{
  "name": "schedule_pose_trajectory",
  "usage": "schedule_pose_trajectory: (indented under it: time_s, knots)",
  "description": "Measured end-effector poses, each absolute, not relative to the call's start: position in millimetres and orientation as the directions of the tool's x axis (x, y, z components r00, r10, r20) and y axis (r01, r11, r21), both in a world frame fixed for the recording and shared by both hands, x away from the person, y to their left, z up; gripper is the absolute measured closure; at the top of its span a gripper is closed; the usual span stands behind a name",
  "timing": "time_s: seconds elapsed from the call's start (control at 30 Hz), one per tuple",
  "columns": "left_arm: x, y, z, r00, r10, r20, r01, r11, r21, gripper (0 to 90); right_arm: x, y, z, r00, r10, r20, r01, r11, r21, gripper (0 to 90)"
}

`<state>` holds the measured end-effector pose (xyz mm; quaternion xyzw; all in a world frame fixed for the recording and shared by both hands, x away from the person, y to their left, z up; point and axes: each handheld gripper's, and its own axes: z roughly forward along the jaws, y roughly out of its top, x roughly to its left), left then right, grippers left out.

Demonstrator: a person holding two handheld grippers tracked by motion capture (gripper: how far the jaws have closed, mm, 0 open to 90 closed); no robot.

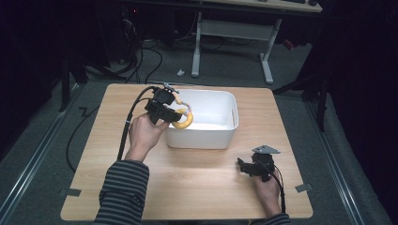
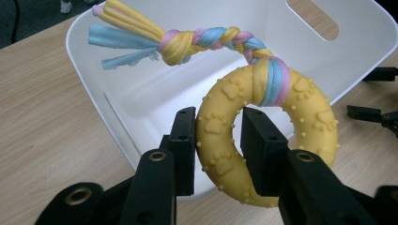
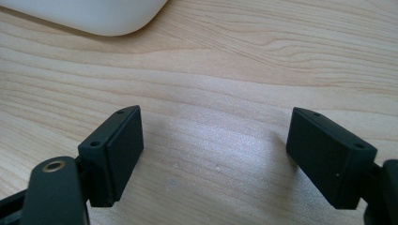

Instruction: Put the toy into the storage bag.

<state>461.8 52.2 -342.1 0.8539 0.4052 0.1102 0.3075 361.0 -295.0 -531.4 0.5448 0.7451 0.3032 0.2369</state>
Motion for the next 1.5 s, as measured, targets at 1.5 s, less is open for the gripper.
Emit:
schedule_pose_trajectory:
  time_s: [1.5]
  knots:
    - [488.0,13.1,-375.1,0.645,0.764,-0.033,0.655,-0.530,0.538,66.5,360.7,-294.3,-531.4,-0.298,0.954,-0.020,0.668,0.223,0.709,19.5]
